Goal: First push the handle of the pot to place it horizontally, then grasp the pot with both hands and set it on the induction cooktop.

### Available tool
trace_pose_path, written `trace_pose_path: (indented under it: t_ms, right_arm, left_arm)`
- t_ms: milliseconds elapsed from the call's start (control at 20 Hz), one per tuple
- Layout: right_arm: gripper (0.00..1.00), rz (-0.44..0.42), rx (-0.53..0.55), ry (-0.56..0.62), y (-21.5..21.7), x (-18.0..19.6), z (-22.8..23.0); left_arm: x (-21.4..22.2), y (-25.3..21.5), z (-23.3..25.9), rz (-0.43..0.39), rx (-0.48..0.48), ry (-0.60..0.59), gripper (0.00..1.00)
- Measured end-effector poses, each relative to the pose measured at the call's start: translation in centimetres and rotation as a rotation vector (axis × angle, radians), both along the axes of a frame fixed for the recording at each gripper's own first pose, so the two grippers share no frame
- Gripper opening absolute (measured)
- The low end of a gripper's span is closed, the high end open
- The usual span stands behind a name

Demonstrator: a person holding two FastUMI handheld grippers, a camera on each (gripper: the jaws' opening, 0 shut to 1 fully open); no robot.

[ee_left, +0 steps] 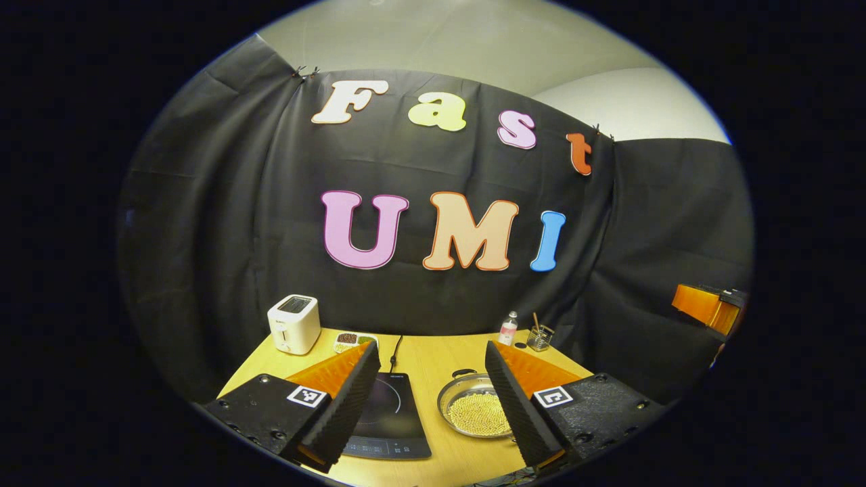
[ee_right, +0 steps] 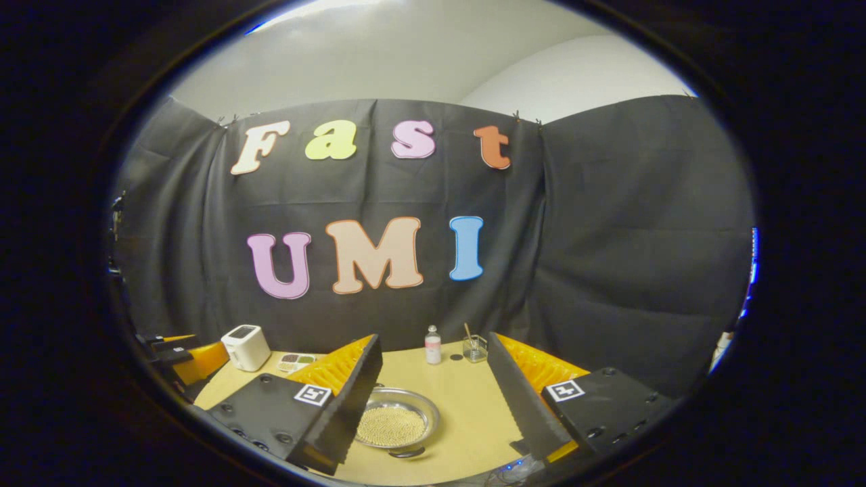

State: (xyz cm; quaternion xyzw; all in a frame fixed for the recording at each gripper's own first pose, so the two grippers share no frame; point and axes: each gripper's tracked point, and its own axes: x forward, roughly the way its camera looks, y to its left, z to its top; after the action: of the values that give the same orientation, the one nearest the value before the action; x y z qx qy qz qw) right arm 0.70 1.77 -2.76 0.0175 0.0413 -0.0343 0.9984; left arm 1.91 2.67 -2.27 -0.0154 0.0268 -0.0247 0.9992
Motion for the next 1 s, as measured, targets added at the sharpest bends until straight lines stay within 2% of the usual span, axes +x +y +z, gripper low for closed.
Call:
trace_pose_path:
  t_ms: [50, 350, 450, 500, 550, 600, 650, 700, 750, 800, 850, 900, 1000]
  right_arm:
    - [0.92, -0.004, 0.002, 0.002, 0.0, 0.0, 0.1]
    - [0.92, -0.025, 0.023, 0.037, 0.2, 0.6, -1.6]
    - [0.92, -0.025, 0.038, 0.062, 0.3, 1.0, -2.7]
    - [0.92, -0.023, 0.047, 0.075, 0.3, 1.1, -3.2]
    - [0.99, -0.018, 0.055, 0.094, 0.5, 1.3, -3.9]
    - [0.92, -0.009, 0.062, 0.115, 0.7, 1.3, -4.8]
    - [0.92, -0.002, 0.070, 0.136, 0.9, 1.6, -5.6]
    - [0.87, 0.011, 0.081, 0.157, 1.2, 1.9, -6.5]
    - [0.72, 0.025, 0.088, 0.179, 1.4, 2.3, -7.2]
    - [0.71, 0.032, 0.091, 0.196, 1.4, 2.7, -7.9]
    - [0.51, 0.039, 0.091, 0.206, 1.4, 3.1, -8.5]
    - [0.40, 0.047, 0.086, 0.216, 1.3, 3.6, -9.0]
    - [0.19, 0.057, 0.078, 0.234, 1.2, 4.3, -9.7]
  left_arm:
    - [0.1, 0.4, -0.1, 0.003, 0.001, 0.003, 0.95]
    - [0.4, 2.6, -1.0, 0.033, 0.010, 0.024, 0.96]
    - [0.4, 2.8, -1.4, 0.034, 0.002, 0.037, 0.92]
    - [0.4, 2.9, -1.5, 0.035, 0.001, 0.041, 0.96]
    - [0.4, 2.9, -1.6, 0.038, 0.000, 0.044, 0.96]
    - [0.5, 2.9, -1.6, 0.040, -0.002, 0.046, 0.96]
    - [0.4, 2.9, -1.7, 0.044, -0.002, 0.047, 0.95]
    - [0.4, 3.1, -1.8, 0.053, 0.002, 0.049, 0.92]
    - [0.4, 3.2, -1.8, 0.064, 0.008, 0.050, 0.96]
    - [0.5, 3.5, -1.7, 0.078, 0.013, 0.047, 0.92]
    - [0.6, 3.7, -1.7, 0.090, 0.016, 0.047, 0.90]
    - [0.7, 3.7, -1.8, 0.101, 0.018, 0.050, 0.94]
    - [0.9, 3.9, -1.9, 0.124, 0.018, 0.056, 0.94]
